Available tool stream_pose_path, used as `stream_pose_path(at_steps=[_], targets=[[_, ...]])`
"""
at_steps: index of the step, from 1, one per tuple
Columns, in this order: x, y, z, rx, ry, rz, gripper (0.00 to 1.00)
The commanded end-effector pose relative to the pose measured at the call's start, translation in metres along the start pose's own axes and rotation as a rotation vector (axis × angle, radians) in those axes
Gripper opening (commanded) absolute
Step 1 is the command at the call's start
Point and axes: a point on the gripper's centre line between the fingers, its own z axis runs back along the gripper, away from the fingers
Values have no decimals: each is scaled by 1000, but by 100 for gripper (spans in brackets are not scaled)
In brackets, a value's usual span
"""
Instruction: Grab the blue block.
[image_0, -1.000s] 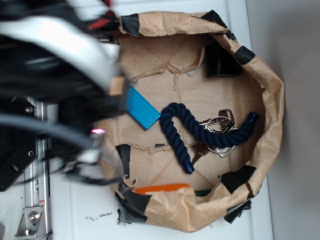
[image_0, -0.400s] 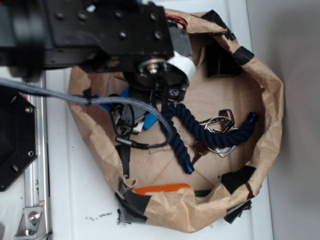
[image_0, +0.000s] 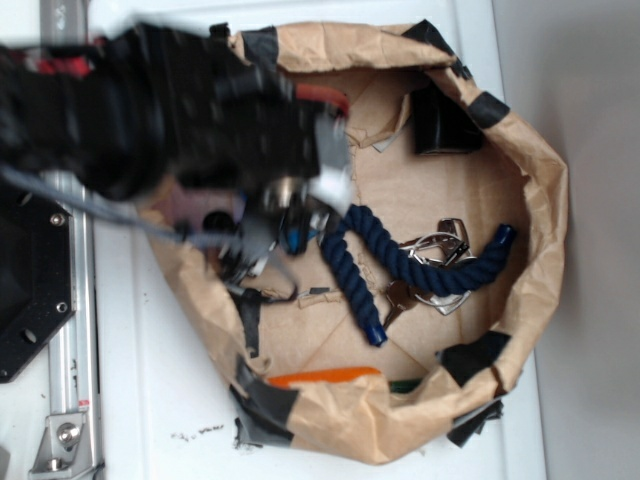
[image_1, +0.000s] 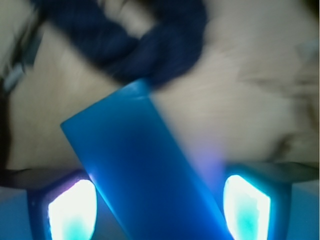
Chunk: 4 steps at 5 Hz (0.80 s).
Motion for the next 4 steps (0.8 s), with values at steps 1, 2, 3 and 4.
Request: stream_pose_path(at_steps=[1,2,3,4], targets=[[4,-6,-11,6,-21,36,0],[1,8,13,-15,-99,99,0],[1,17,62,-41,-239,185,0],[13,13,113,-19,-319,259,0]])
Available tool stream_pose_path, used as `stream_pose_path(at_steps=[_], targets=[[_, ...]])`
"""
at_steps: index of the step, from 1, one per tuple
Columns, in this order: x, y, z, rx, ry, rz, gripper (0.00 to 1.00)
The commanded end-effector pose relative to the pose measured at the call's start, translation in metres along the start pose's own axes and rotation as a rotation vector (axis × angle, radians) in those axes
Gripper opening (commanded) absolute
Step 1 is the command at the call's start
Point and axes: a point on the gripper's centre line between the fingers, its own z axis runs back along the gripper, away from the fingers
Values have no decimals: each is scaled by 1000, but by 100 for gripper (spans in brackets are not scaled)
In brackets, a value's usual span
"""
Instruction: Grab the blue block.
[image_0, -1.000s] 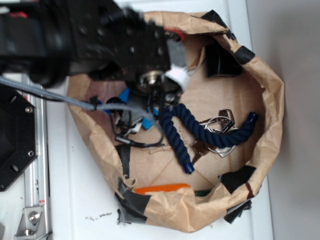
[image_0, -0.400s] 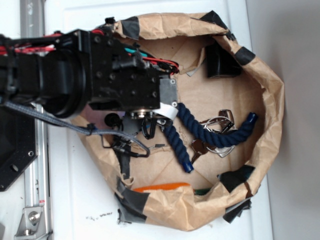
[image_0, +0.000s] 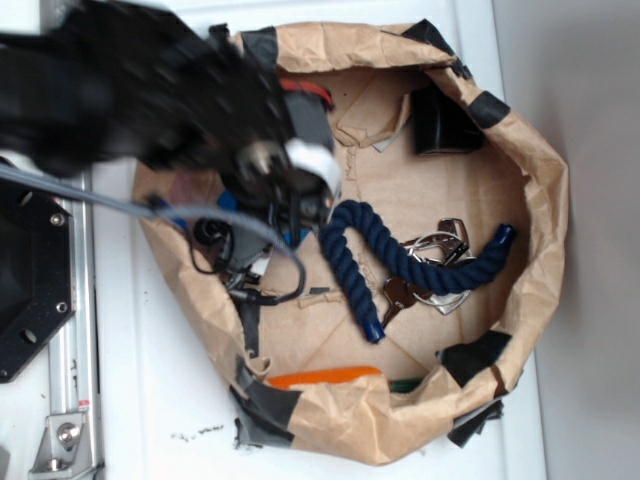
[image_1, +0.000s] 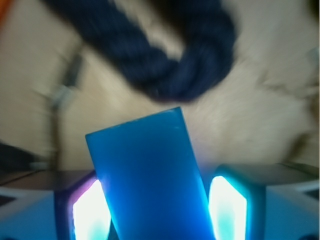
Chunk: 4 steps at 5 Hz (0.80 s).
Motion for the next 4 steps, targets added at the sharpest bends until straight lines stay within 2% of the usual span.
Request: stream_pose_path(at_steps=[1,2,3,4], targets=[[55,-12,95,41,-86,175,0],[59,-14,86,34,-29,211,0],[59,-16,78,22,8,344,0],[55,-21,77,5,14,356,0]])
